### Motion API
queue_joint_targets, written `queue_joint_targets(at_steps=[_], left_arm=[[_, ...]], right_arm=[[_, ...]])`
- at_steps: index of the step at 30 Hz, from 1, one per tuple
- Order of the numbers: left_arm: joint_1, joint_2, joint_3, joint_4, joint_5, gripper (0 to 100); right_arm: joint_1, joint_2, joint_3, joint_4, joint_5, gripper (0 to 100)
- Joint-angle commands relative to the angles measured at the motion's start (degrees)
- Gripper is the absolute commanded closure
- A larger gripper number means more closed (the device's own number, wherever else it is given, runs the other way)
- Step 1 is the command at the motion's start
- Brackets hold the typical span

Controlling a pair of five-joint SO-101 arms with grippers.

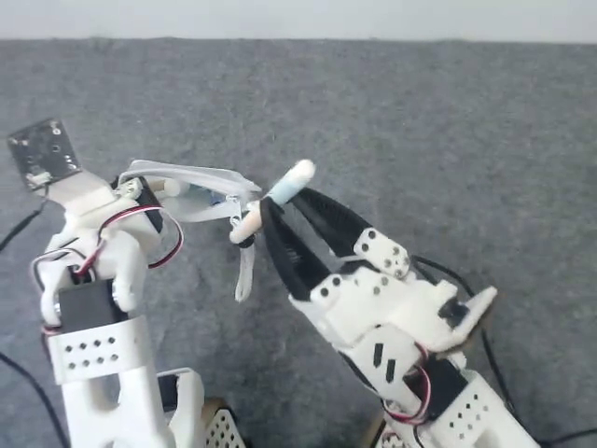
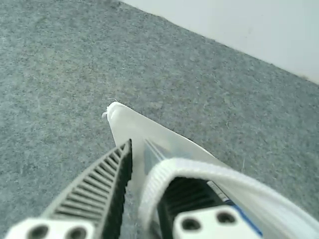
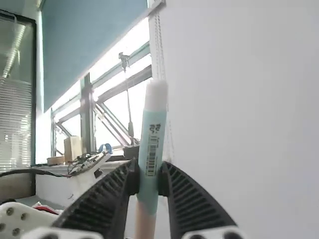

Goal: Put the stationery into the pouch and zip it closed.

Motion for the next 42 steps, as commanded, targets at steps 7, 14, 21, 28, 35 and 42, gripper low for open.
queue_joint_targets(at_steps=[7, 14, 21, 28, 35, 42], left_arm=[[0.09, -0.70, -0.92, -0.88, -0.53, 97], [0.09, -0.70, -0.92, -1.05, -0.62, 97], [0.09, -0.70, -0.92, -1.05, -0.62, 97], [0.09, -0.70, -0.92, -1.05, -0.62, 97], [0.09, -0.70, -0.92, -1.05, -0.62, 97], [0.09, -0.70, -0.92, -1.14, -0.62, 97]], right_arm=[[-0.75, 21.58, -1.05, -24.48, 3.08, 99.1], [-1.45, 38.73, -4.13, -35.65, 8.35, 99.1], [-1.63, 52.62, -6.07, -39.96, 8.44, 99.1], [-1.80, 57.10, -5.89, -40.13, 8.44, 99.1], [-2.86, 55.16, -2.46, -43.21, 9.85, 99.1], [-10.86, 47.08, 5.45, -49.01, 28.13, 99.1]])
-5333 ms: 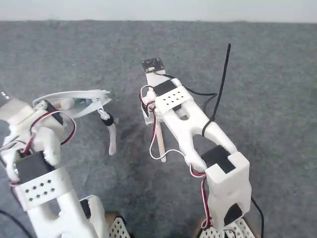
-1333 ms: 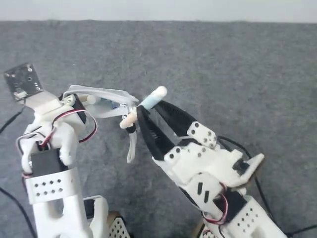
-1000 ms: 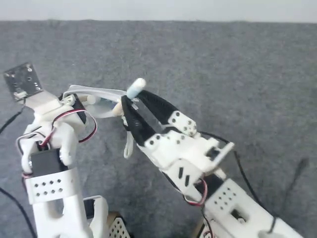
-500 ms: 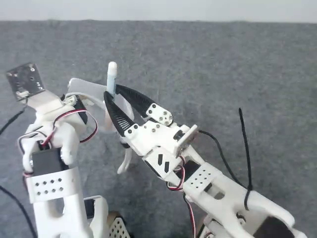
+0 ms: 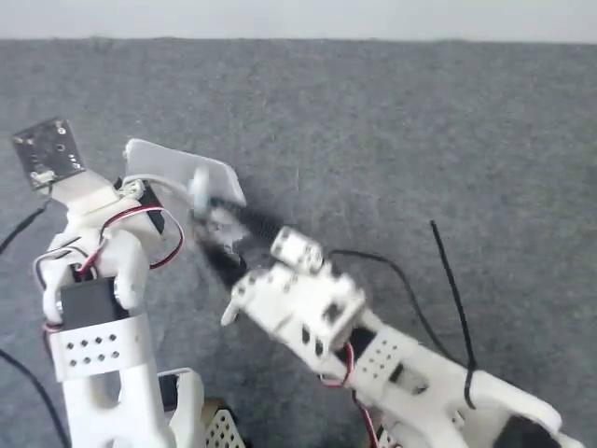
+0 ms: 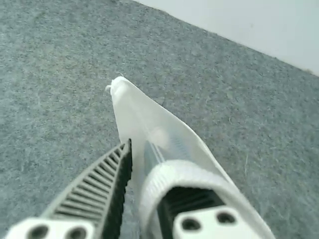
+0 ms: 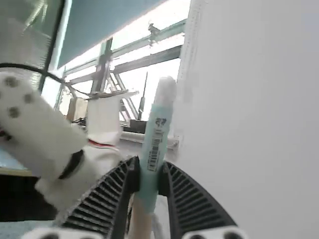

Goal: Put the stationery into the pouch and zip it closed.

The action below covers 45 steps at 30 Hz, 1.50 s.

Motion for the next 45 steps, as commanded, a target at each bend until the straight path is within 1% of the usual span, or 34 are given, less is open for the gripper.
queue_joint_targets(at_steps=[1, 7, 12, 22, 28, 33, 37, 39, 45], left_arm=[[0.00, -0.70, -1.10, -1.14, -0.09, 97], [0.00, -0.70, -1.10, -1.14, -0.09, 97], [0.00, -0.70, -1.10, -1.14, -0.09, 97], [0.00, -0.70, -1.10, -1.23, -0.09, 97], [0.00, -0.70, -1.10, -1.23, -0.09, 97], [0.00, -0.70, -0.57, -1.58, -0.09, 97], [0.00, -0.70, 0.04, -2.73, -0.09, 97], [0.00, -0.70, 0.04, -2.64, -0.09, 97], [0.00, -0.70, 0.04, -2.64, -0.09, 97]], right_arm=[[-2.51, -1.71, 2.37, -0.57, 7.47, 99.1], [0.92, -1.63, 1.49, -3.91, 7.56, 99.1], [1.27, -1.80, -0.09, -9.10, 7.91, 99.1], [1.19, -0.66, -6.15, -9.27, 7.47, 99.1], [1.27, 10.86, -8.44, -10.59, 7.56, 99.1], [2.24, 22.29, -9.41, -18.95, 8.00, 99.1], [2.86, 29.14, -9.58, -22.81, 8.00, 99.1], [2.86, 31.16, -9.58, -24.22, 8.00, 99.1], [2.77, 31.87, -9.32, -24.22, 8.09, 98.6]])
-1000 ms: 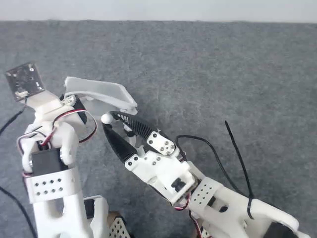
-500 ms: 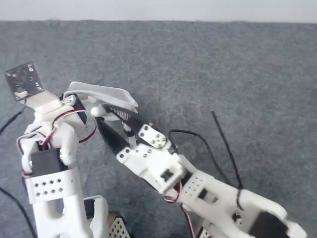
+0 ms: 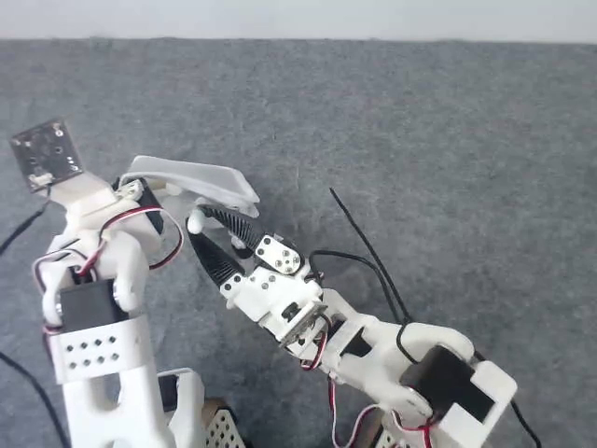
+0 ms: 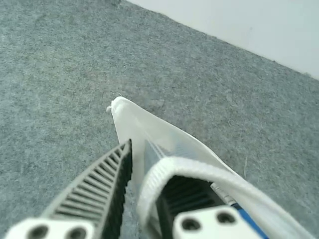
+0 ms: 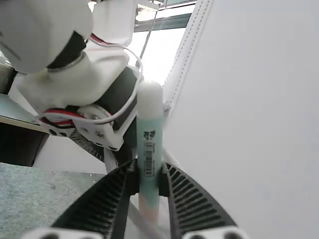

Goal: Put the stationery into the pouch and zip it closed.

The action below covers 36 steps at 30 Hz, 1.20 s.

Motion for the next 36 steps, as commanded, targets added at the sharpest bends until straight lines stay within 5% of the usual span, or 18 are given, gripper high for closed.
queue_joint_targets(at_steps=[1, 6, 19, 29, 36], left_arm=[[0.09, -0.62, -1.01, -2.02, -0.09, 97], [0.09, -0.62, -1.01, -2.02, -0.09, 97], [0.09, -0.62, -1.01, -2.11, -0.09, 97], [-2.11, -0.62, -1.19, -2.11, 0.00, 97], [-3.87, -0.62, -1.36, -2.20, 0.18, 97]], right_arm=[[0.40, -0.40, -2.90, -0.57, 0.62, 97.2], [0.40, -0.48, -2.64, 3.47, 0.62, 86.0], [0.66, -19.21, 8.26, 6.73, 0.70, 89.2], [0.48, -43.12, 13.45, 38.11, -0.44, 89.2], [0.66, -57.63, 10.29, 66.77, -11.34, 89.3]])
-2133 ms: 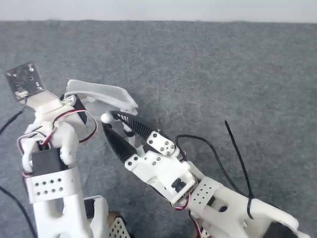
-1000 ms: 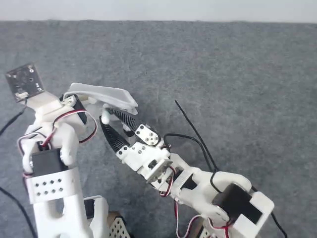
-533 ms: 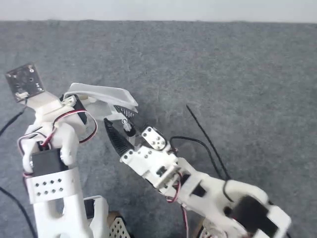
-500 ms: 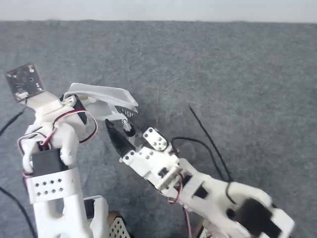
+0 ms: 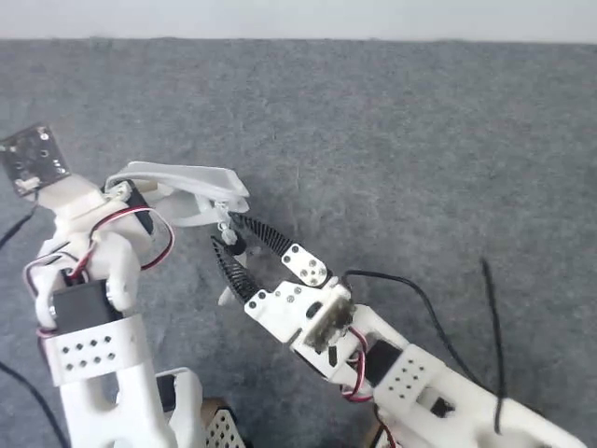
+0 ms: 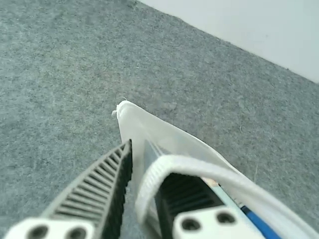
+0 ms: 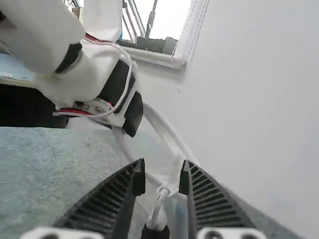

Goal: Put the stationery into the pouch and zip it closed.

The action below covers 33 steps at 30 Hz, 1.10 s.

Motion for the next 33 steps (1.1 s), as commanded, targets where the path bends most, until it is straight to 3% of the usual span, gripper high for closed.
queue_joint_targets(at_steps=[1, 5, 8, 22, 33], left_arm=[[-0.62, -0.62, -1.45, -2.20, 0.18, 97], [-0.62, -0.62, -1.45, -2.20, 0.18, 97], [-0.53, -0.62, -1.45, -2.20, 0.18, 97], [-0.35, -0.62, -1.36, -2.20, 0.18, 97], [-0.35, -0.62, -1.36, -2.20, 0.09, 97]], right_arm=[[0.66, -8.04, -4.66, 17.01, -4.40, 89.3], [0.57, -12.26, -8.97, 30.46, -9.14, 89.0], [0.75, -12.62, -10.55, 34.51, -10.64, 88.9], [0.75, -11.82, -10.46, 34.95, -10.81, 88.9], [0.84, 3.56, -16.62, 34.24, -11.08, 88.8]])
